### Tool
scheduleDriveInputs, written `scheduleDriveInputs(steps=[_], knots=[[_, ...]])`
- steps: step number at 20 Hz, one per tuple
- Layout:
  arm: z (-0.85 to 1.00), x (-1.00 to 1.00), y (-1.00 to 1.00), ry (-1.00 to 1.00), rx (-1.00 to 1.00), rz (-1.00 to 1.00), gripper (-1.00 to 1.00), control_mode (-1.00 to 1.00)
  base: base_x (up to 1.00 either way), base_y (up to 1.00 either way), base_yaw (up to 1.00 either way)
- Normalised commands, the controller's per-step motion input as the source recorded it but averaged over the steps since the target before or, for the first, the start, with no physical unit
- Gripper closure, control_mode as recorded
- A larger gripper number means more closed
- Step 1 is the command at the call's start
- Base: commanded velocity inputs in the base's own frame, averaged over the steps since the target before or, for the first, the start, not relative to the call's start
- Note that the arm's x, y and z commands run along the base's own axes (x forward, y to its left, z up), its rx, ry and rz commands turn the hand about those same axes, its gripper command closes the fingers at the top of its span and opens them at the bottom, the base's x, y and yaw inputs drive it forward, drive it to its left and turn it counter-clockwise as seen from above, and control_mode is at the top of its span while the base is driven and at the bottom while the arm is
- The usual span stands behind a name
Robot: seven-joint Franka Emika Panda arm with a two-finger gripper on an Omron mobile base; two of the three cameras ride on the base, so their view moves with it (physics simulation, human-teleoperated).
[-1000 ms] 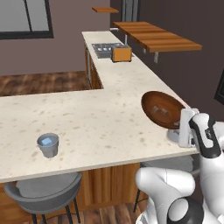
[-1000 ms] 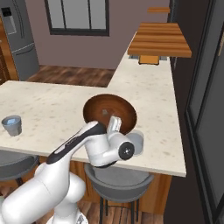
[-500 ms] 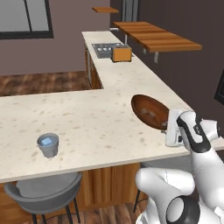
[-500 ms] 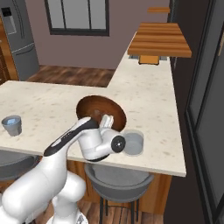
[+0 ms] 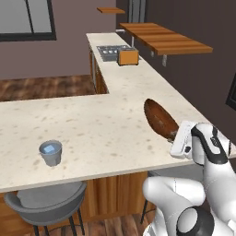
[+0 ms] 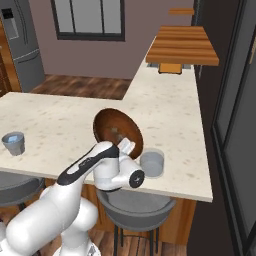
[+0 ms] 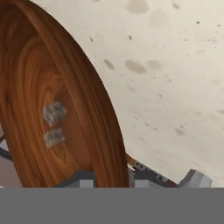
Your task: There are four ice cubes in the ice bowl. Place two ice cubes in each glass of water.
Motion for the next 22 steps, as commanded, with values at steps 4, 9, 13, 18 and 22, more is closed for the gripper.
scheduleDriveInputs(steps=[4, 9, 13, 18, 22], knots=[[0.00, 0.00, 0.01, 0.00, 0.25, -0.10, 1.00, -1.00, 0.00, 0.00, 0.00], [0.00, 0.11, 0.04, 0.05, 0.03, -0.04, 1.00, -1.00, 0.00, 0.00, 0.00], [0.11, 0.26, 0.06, 0.16, 0.00, -0.01, 1.00, -1.00, 0.00, 0.00, 0.00], [0.34, 0.13, 0.11, 0.08, 0.00, -0.03, 1.00, -1.00, 0.00, 0.00, 0.00], [0.21, 0.00, 0.00, 0.00, 0.14, 0.00, 1.00, -1.00, 0.00, 0.00, 0.00]])
